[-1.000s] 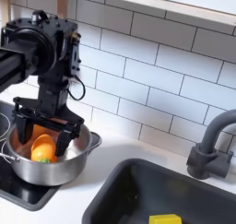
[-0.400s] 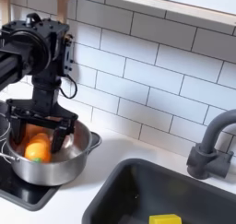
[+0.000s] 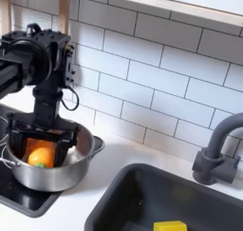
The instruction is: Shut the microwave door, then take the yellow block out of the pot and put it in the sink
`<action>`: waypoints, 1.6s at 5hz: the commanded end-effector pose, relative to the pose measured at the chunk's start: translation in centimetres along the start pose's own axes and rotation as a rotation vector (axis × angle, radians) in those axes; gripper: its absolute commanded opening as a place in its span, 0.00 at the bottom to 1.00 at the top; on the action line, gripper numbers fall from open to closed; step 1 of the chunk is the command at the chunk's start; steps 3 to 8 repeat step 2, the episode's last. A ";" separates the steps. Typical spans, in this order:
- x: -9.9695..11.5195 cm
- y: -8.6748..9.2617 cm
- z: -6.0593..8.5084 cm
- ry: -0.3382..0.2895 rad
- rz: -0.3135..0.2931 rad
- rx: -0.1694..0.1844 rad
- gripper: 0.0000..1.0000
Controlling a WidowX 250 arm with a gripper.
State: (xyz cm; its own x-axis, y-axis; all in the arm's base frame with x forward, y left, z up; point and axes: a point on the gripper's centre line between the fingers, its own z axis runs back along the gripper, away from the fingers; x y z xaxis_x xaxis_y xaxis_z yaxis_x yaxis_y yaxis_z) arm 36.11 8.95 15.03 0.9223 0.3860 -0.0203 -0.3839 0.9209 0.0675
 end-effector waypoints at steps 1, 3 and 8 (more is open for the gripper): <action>0.1 0.1 -0.1 -0.040 -0.014 -0.035 1.00; 0.0 0.2 -0.1 -0.037 -0.006 -0.035 1.00; 0.0 0.2 -0.1 -0.037 -0.006 -0.035 1.00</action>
